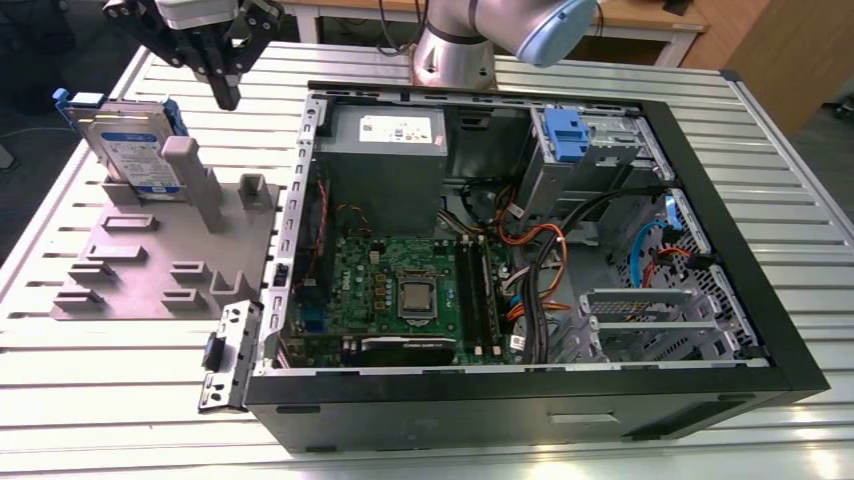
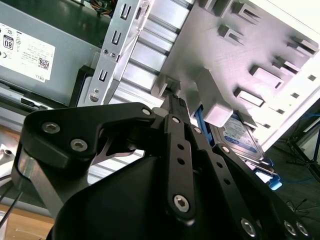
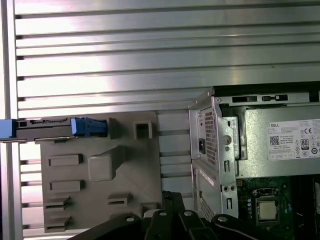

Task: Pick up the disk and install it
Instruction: 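Reach for the disk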

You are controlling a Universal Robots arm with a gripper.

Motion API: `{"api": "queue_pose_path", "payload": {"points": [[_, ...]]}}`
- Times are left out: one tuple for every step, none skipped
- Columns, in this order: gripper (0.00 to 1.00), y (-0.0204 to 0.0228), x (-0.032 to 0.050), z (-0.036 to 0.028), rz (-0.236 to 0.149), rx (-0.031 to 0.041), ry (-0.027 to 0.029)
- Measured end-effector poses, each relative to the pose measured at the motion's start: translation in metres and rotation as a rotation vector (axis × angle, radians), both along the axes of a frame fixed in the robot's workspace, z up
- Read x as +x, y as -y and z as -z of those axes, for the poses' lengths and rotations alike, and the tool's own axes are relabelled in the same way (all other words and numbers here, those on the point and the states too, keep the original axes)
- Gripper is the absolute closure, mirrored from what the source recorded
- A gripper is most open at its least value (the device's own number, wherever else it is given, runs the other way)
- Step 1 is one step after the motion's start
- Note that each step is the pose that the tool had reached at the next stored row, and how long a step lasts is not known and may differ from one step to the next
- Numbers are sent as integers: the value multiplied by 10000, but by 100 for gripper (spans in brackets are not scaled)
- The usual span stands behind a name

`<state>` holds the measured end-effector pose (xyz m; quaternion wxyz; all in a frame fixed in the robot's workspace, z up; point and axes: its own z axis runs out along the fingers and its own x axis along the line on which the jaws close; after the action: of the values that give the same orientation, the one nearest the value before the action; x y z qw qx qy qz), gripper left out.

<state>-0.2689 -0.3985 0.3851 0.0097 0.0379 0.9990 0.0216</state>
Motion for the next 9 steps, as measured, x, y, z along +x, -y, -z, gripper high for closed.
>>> {"api": "queue_pose_path", "payload": {"points": [[89,0,-2,0,0,0,0],[89,0,-4,0,0,0,0],[89,0,-6,0,0,0,0],[89,0,-9,0,0,0,0],[89,0,-12,0,0,0,0],[89,0,-14,1,0,0,0],[89,0,-16,1,0,0,0],[89,0,-18,1,0,0,0],[89,0,-20,1,0,0,0]]}}
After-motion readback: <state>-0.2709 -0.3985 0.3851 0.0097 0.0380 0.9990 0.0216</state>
